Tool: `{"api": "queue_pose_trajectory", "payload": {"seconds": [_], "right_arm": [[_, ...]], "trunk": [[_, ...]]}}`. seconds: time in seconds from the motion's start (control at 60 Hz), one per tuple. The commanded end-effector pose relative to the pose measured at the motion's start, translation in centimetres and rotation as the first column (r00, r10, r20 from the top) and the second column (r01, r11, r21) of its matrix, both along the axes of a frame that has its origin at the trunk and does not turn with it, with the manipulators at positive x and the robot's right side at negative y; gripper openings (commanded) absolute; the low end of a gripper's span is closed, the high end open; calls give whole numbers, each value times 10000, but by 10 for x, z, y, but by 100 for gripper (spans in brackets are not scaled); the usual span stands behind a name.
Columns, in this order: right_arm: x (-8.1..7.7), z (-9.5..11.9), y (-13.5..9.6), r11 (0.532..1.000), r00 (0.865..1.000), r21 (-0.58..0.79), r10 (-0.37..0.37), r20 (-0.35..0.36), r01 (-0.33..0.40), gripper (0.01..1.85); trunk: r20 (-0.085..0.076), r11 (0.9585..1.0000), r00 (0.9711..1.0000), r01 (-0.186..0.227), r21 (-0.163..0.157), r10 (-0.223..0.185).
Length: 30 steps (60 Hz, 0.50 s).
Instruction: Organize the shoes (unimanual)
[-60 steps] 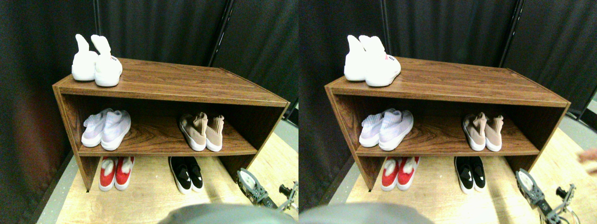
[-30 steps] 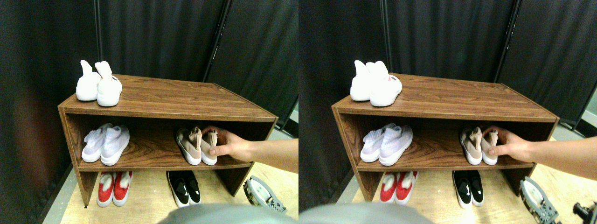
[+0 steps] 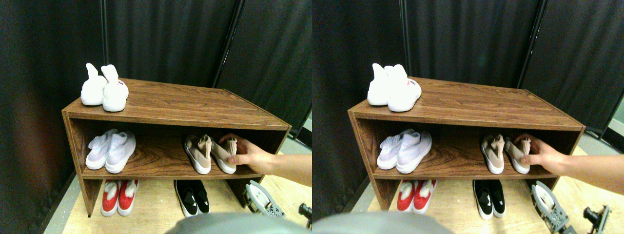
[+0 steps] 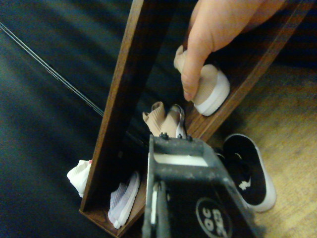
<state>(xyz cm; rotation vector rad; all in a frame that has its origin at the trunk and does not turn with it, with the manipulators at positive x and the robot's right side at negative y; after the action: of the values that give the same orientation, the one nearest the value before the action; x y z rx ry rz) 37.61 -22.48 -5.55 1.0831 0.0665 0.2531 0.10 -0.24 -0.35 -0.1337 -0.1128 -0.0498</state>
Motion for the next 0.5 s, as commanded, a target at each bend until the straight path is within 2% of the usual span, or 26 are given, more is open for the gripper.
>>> {"api": "queue_pose_trajectory", "payload": {"seconds": [0.017, 0.083, 0.5], "right_arm": [[2, 8, 4, 9997, 9992, 227, 53, 392, -62, 6], [3, 9, 5, 9998, 9993, 206, -49, 382, 41, 6], [5, 5, 6, 9997, 9983, 57, -231, 532, 228, 6]], "trunk": [[-5, 10000, 10000, -15, -73, 15], [-53, 10000, 10000, 6, -71, -7], [-109, 10000, 9999, 48, -46, -49]]}}
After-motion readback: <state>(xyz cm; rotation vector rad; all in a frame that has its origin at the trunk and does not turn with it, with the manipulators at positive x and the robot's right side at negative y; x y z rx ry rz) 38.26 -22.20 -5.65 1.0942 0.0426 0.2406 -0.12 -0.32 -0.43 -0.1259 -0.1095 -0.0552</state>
